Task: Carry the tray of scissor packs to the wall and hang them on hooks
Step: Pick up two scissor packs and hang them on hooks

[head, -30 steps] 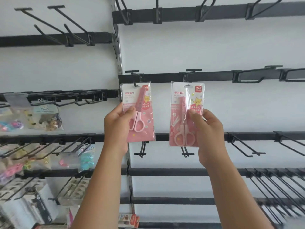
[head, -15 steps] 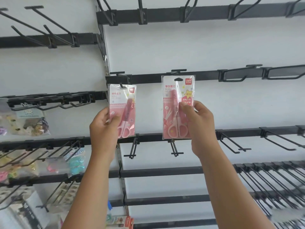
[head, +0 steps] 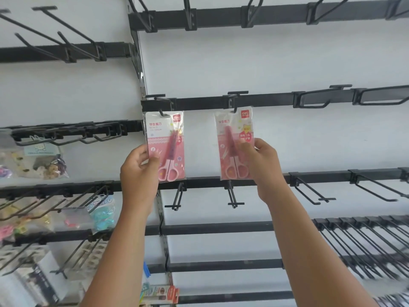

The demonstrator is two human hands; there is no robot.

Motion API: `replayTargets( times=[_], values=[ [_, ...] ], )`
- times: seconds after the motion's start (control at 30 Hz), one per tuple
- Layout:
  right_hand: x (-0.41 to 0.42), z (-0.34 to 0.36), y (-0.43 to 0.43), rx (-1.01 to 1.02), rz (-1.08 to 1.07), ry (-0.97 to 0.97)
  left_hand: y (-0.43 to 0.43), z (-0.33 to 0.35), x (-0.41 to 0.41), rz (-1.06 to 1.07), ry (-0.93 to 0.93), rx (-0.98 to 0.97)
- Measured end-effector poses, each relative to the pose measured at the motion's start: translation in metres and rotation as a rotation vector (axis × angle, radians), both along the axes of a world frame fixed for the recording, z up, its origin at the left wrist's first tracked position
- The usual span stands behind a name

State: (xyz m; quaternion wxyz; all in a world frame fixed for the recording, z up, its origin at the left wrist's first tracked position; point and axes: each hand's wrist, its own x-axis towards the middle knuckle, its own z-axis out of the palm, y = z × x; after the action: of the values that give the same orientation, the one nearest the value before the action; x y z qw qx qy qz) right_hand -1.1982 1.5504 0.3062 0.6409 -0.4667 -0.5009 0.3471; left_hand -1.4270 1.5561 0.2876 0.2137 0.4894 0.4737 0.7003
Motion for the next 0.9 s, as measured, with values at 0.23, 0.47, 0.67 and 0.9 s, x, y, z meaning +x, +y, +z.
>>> replayTargets(
  times=[0.23, 0.47, 0.67, 0.9],
  values=[
    [0.009, -0.016, -0.018, 0.077, -0.232, -0.369, -0.027, -0.006, 0.003, 0.193, 0.292, 0.031],
    [0.008, -0.036, -0.059, 0.138, -0.422, -0.867, -0.062, -0.027, 0.016, 0.378, 0.668, 0.048],
    [-0.01, -0.068, -0.084, 0.059, -0.322, -1.08, -0.094, -0.058, 0.033, 0.402, 0.97, 0.013],
    [-0.035, -0.119, -0.105, 0.011, -0.187, -1.191, -0.117, -0.109, 0.031, 0.36, 1.124, -0.166]
  ],
)
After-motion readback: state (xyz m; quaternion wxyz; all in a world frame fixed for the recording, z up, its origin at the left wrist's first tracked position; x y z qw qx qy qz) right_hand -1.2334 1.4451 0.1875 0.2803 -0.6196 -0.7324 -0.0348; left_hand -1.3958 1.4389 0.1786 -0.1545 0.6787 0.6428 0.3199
